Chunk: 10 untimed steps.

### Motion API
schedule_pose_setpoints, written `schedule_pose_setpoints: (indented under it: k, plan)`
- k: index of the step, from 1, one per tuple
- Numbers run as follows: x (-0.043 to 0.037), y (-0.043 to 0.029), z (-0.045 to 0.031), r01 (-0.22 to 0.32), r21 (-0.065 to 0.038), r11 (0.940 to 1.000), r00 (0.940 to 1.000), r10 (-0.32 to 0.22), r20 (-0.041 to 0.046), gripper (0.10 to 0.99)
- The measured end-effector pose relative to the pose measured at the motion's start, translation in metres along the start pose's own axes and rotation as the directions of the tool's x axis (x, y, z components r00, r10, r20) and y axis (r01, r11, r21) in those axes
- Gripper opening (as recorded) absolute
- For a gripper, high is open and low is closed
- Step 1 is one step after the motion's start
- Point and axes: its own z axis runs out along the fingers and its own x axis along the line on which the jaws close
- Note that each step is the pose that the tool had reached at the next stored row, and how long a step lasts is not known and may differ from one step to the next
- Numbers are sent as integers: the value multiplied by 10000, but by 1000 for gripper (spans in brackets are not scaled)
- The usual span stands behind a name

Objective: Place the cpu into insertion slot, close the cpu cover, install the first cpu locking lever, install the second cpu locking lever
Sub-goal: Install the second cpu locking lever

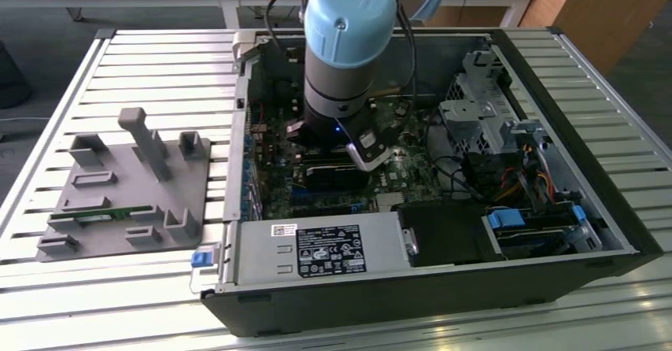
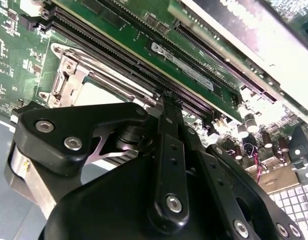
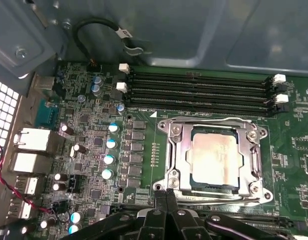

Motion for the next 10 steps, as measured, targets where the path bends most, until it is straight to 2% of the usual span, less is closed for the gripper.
schedule_pose_setpoints:
  k: [3, 6, 10]
  plan:
    - [7, -3, 11, 3, -69, 10000, 10000, -3, 3, 106]
    - [12, -3, 12, 3, -211, 9998, 10000, -3, 13, 106]
    - [15, -3, 17, 7, -330, 9995, 10000, -7, 19, 106]
